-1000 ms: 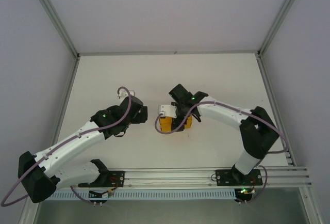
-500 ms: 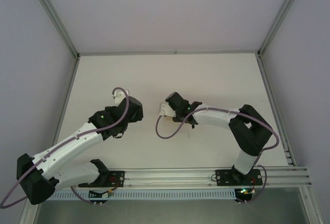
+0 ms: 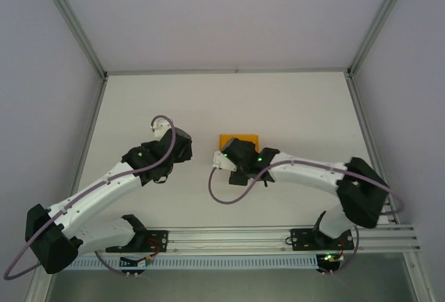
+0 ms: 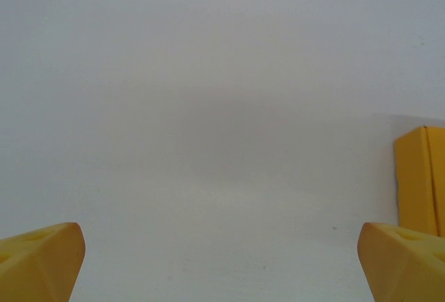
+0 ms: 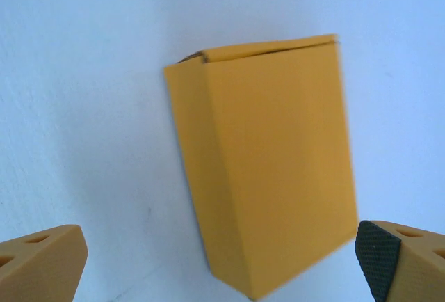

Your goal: Assemble paper box

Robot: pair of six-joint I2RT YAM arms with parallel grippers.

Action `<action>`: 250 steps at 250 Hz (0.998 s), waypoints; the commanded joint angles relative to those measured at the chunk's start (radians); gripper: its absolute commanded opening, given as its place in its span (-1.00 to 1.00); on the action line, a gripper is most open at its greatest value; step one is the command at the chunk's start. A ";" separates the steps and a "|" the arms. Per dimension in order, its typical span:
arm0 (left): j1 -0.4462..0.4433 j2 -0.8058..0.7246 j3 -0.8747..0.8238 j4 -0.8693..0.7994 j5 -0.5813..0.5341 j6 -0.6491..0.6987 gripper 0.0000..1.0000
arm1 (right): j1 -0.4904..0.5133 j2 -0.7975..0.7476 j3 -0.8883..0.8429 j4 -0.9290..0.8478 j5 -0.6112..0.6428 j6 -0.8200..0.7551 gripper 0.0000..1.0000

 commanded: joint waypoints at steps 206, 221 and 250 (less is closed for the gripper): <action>0.537 0.354 -0.617 1.609 0.217 0.500 1.00 | -0.879 0.150 -0.676 1.614 -0.348 0.596 1.00; 0.574 0.456 -0.631 1.770 0.319 0.508 1.00 | -0.920 0.089 -0.616 1.386 -0.338 0.661 1.00; 0.602 0.474 -0.517 1.524 0.396 0.484 1.00 | -0.971 0.107 -0.544 1.279 -0.392 0.709 1.00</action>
